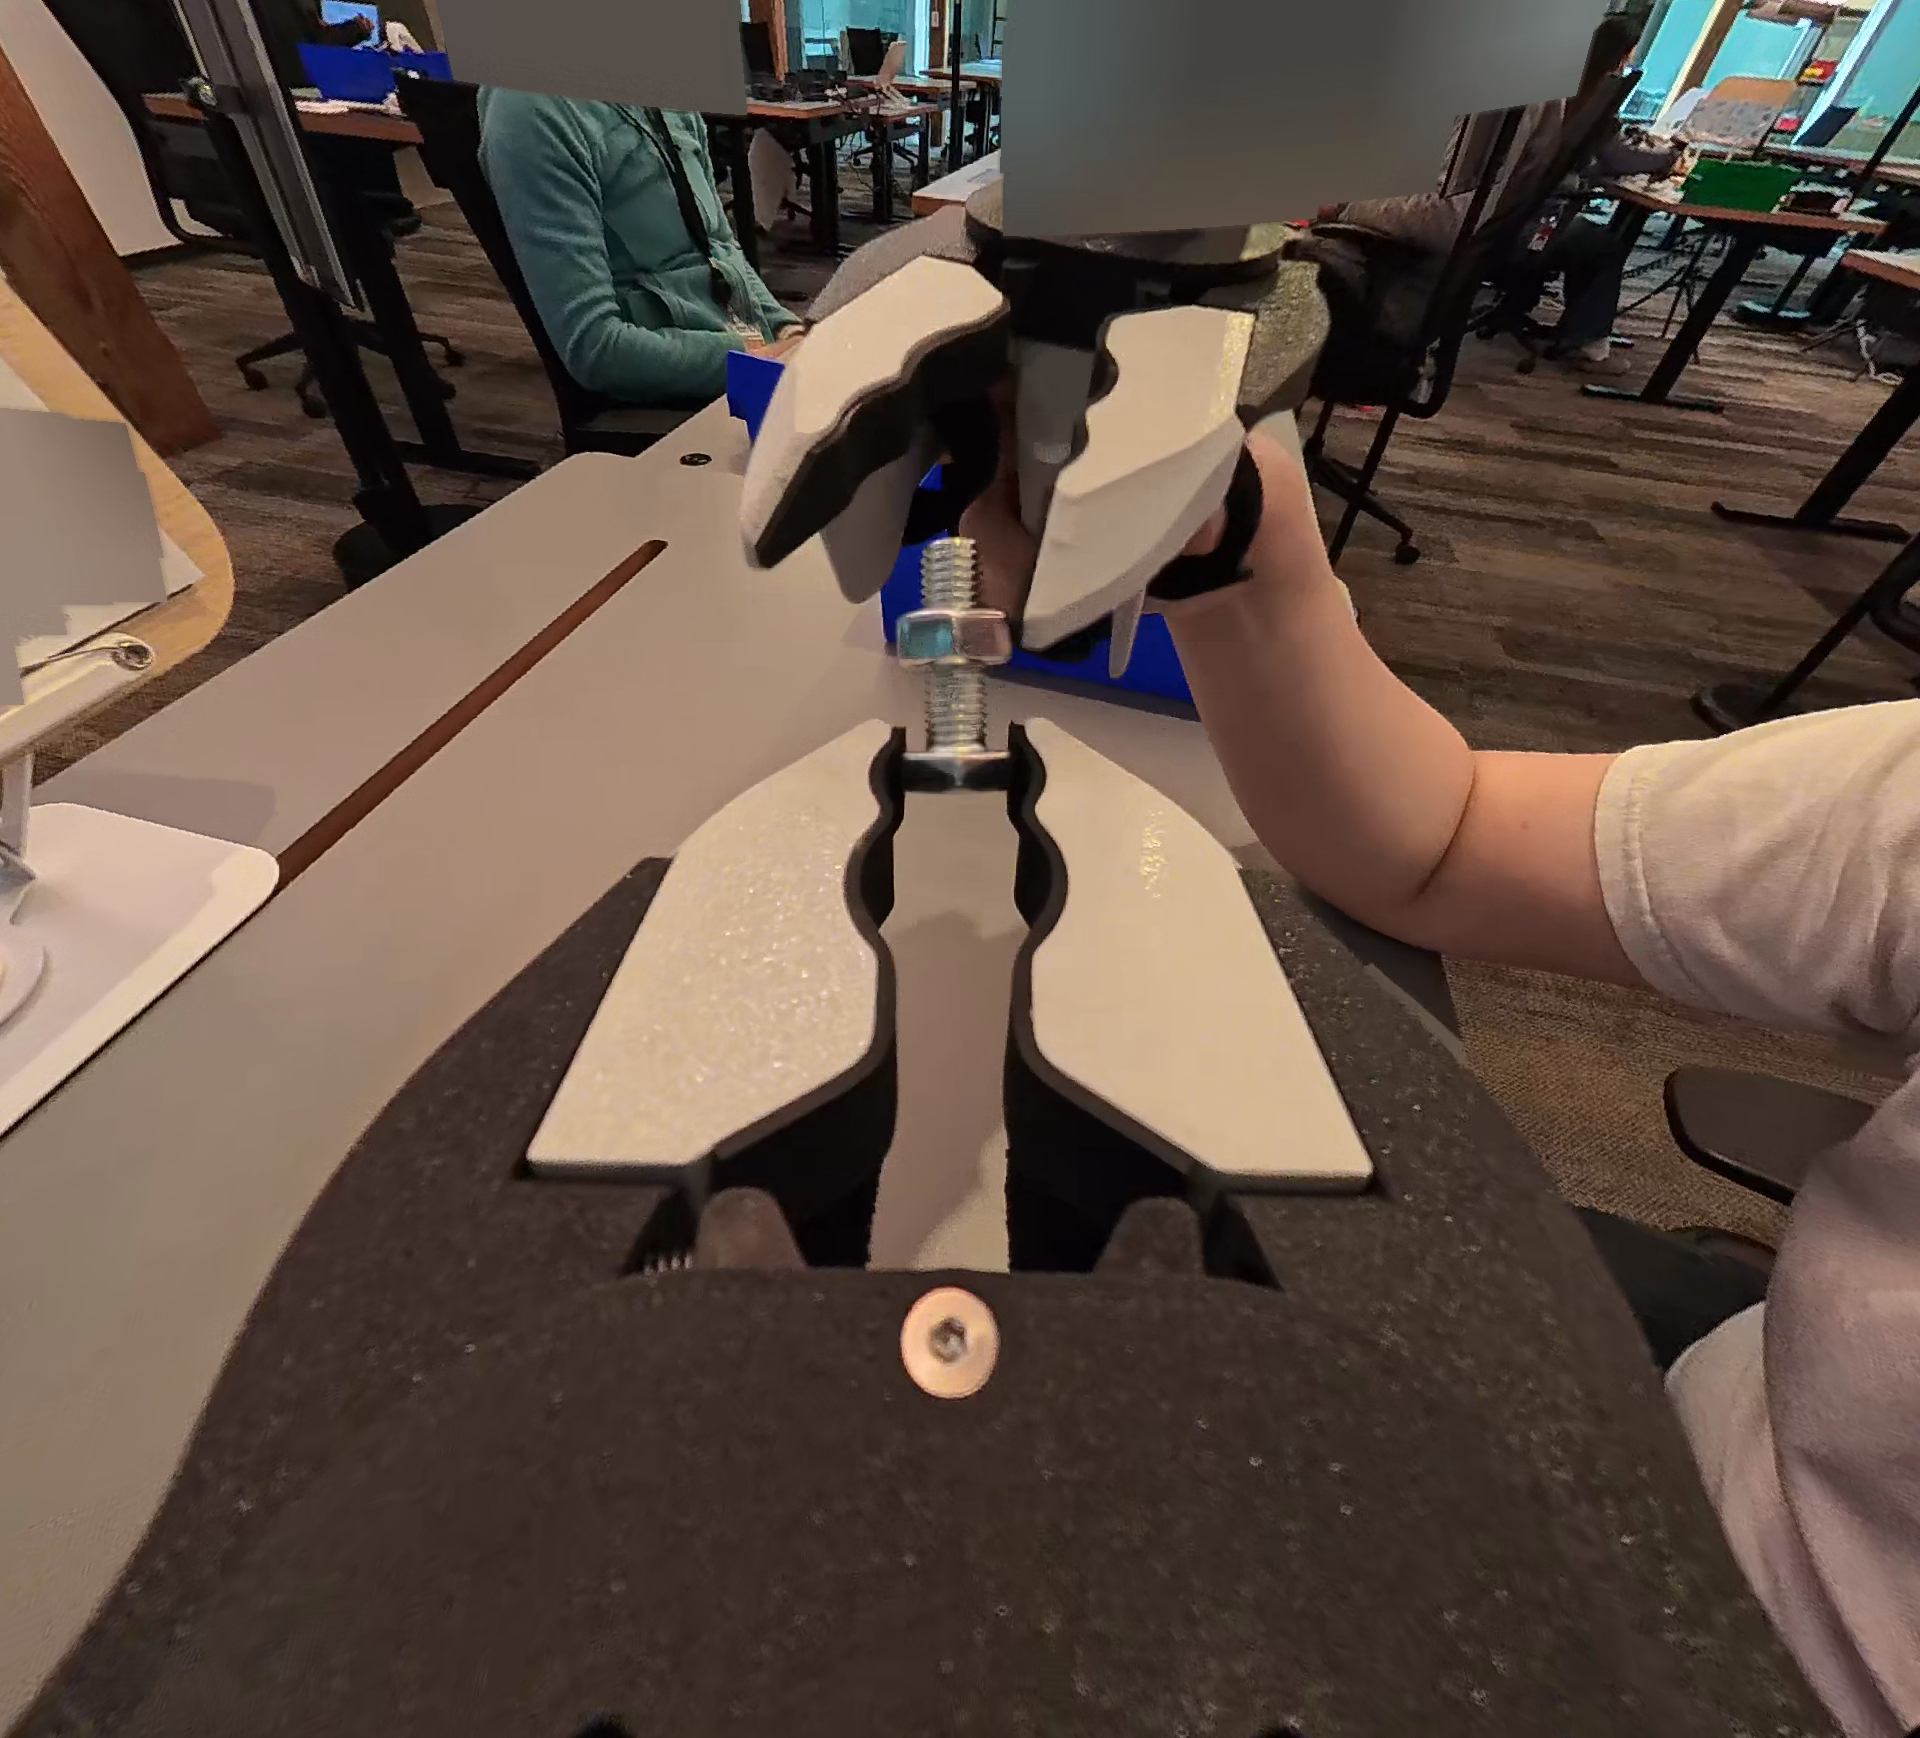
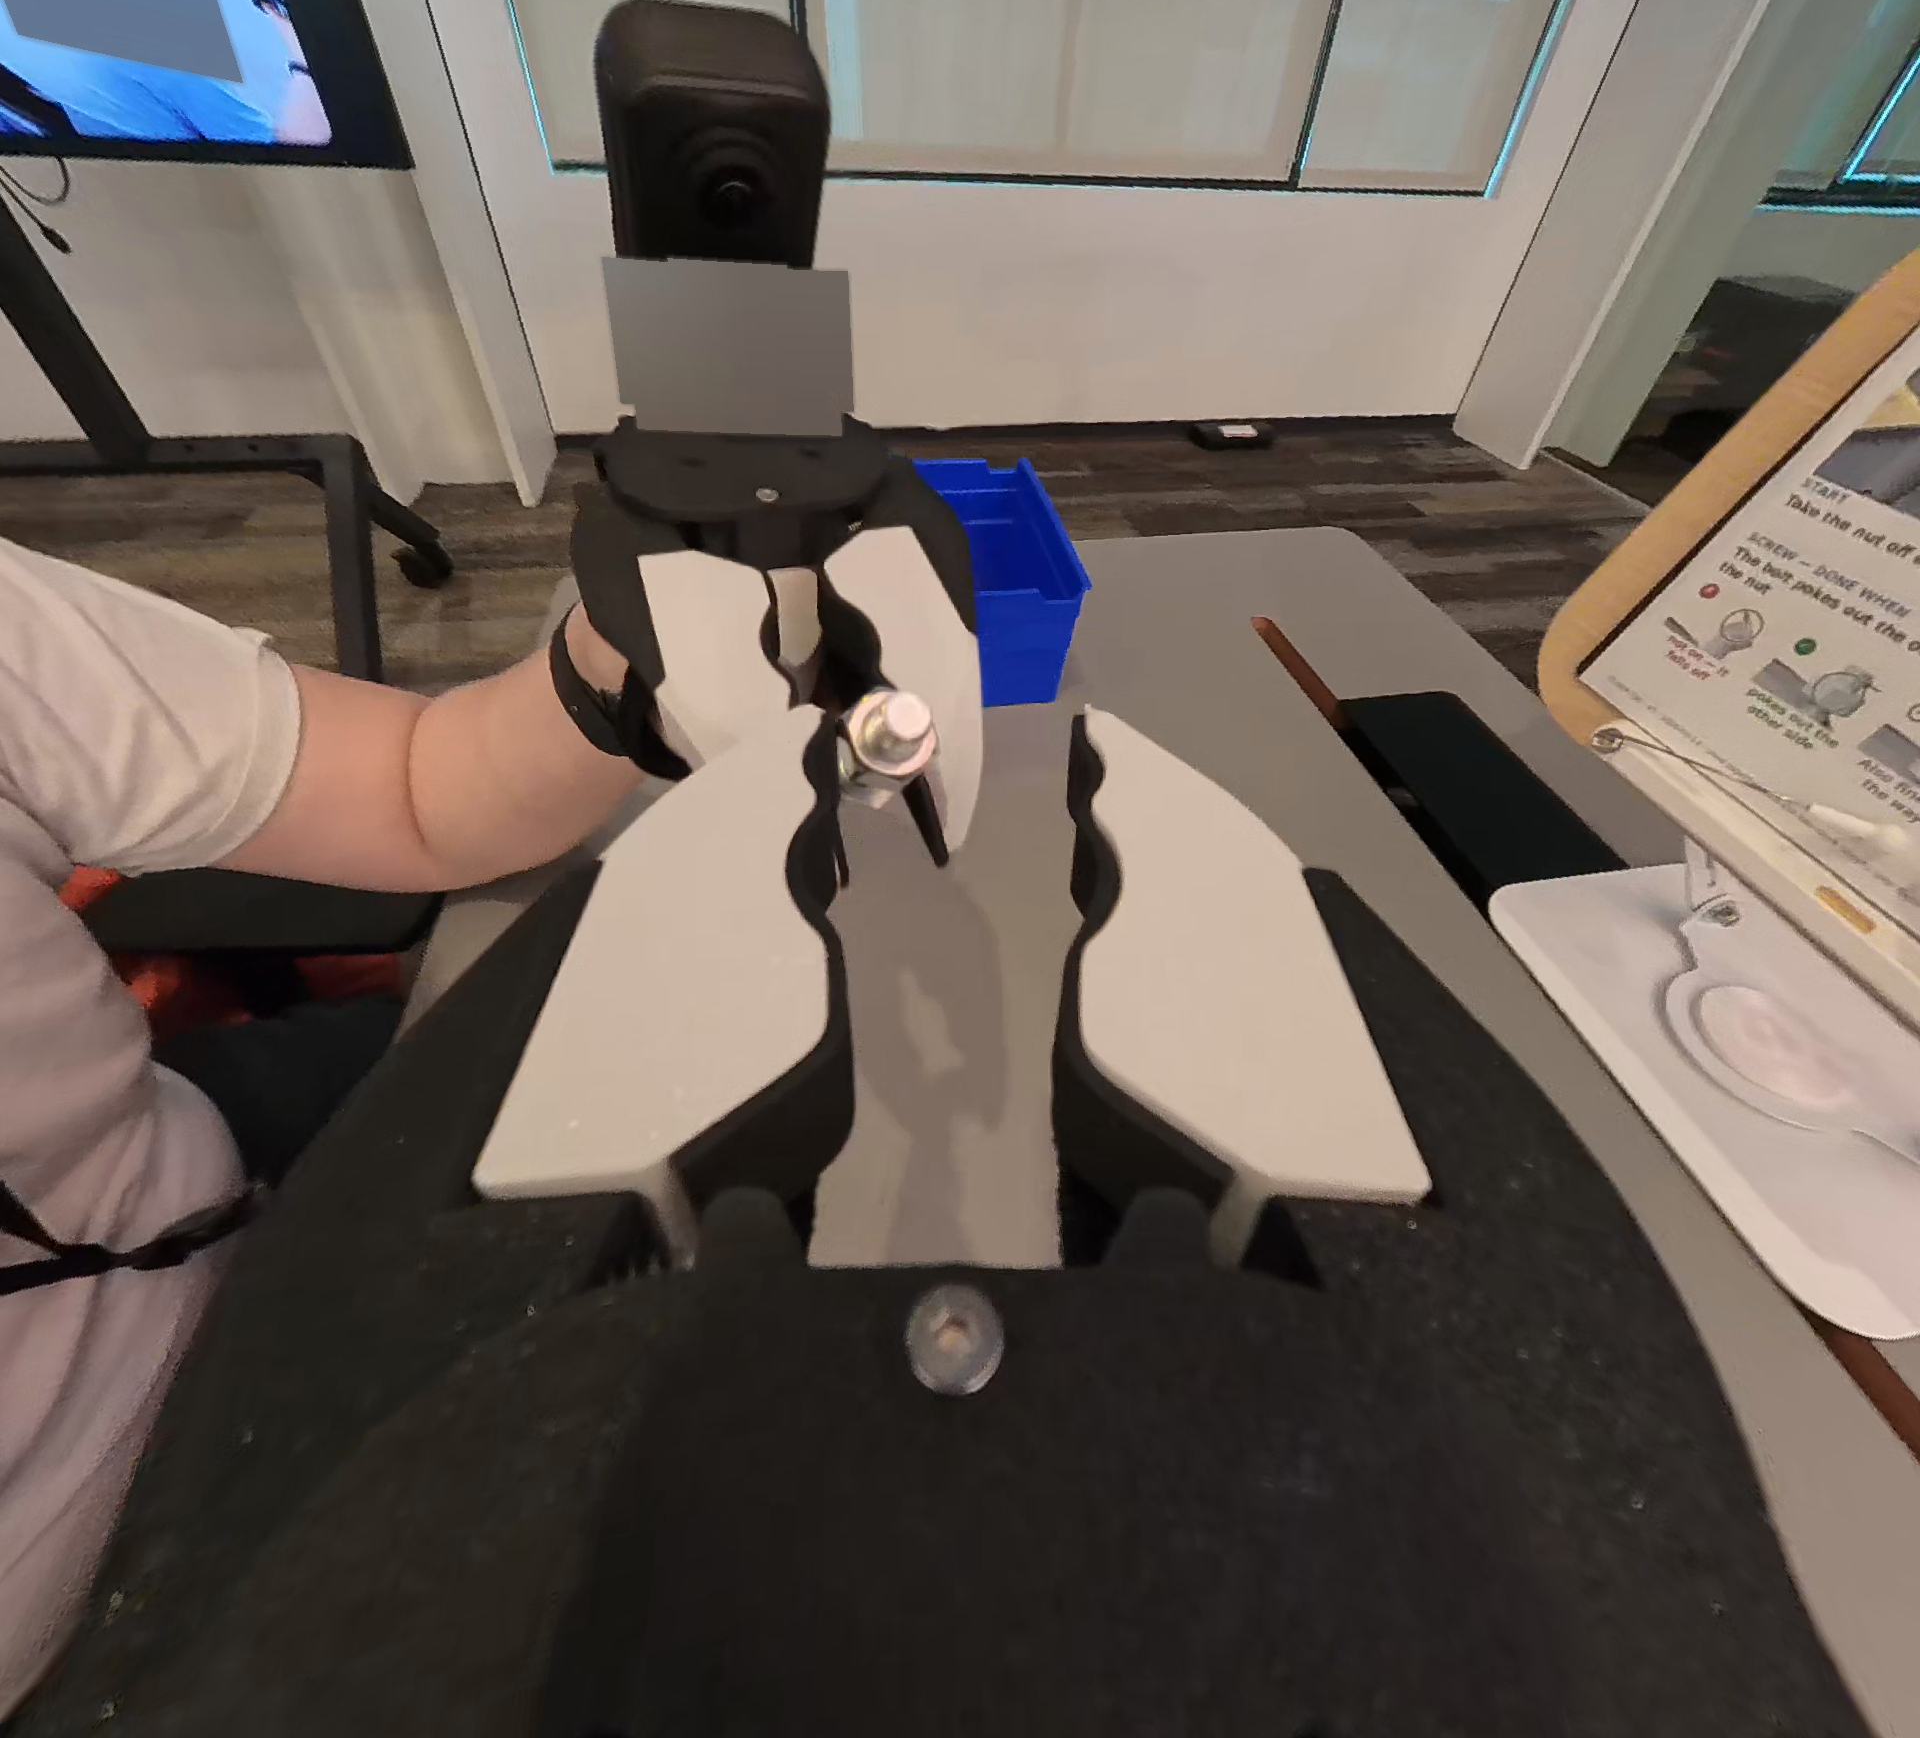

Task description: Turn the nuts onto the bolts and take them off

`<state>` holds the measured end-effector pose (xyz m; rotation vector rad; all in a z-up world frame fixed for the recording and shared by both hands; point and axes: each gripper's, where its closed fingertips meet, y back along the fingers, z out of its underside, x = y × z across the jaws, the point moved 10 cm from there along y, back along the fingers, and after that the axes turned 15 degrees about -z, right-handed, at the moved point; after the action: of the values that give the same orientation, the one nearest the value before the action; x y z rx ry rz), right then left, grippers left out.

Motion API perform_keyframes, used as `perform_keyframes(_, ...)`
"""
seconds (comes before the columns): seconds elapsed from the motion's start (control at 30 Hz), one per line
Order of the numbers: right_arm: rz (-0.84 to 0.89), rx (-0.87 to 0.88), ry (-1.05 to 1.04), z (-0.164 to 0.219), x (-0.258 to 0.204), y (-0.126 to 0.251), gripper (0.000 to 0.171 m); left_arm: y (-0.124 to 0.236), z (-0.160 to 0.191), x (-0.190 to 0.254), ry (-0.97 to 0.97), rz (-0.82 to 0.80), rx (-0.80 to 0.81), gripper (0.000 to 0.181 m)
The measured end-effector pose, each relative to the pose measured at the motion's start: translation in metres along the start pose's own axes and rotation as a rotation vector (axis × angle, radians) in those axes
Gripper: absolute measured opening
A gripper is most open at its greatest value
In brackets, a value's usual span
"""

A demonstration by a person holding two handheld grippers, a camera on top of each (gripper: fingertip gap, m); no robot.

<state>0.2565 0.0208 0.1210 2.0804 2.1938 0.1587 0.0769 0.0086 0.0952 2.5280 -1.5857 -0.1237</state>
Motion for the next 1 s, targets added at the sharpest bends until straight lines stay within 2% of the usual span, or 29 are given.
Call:
perform_keyframes(0.2, -0.073, 0.026, -0.011, -0.001, -0.005, -0.006, 0.037, 0.000, 0.000, 0.000, -0.001, 0.004, -0.002, 0.019)
perform_keyframes(0.37, -0.041, -0.012, -0.006, 0.002, -0.001, -0.006, 0.036, 0.001, -0.001, 0.002, -0.024, -0.019, 0.011, 0.019)
perform_keyframes(0.5, -0.094, 0.061, -0.066, -0.001, 0.000, 0.002, 0.035, 0.002, -0.002, -0.001, -0.044, -0.076, 0.028, 0.018)
perform_keyframes(0.7, -0.029, 0.016, -0.064, 0.000, -0.002, -0.004, 0.032, 0.001, -0.001, 0.000, -0.052, -0.079, 0.030, 0.018)
perform_keyframes(0.8, -0.050, 0.032, -0.093, 0.000, -0.003, -0.004, 0.028, 0.001, -0.002, 0.002, -0.076, -0.082, 0.032, 0.018)
perform_keyframes(0.9, -0.095, 0.076, -0.114, -0.002, -0.004, -0.002, 0.016, 0.002, -0.003, 0.004, -0.097, -0.096, 0.035, 0.018)
perform_keyframes(1.0, -0.105, 0.085, -0.126, -0.001, -0.003, -0.002, 0.015, 0.002, -0.003, 0.005, -0.098, -0.094, 0.036, 0.018)
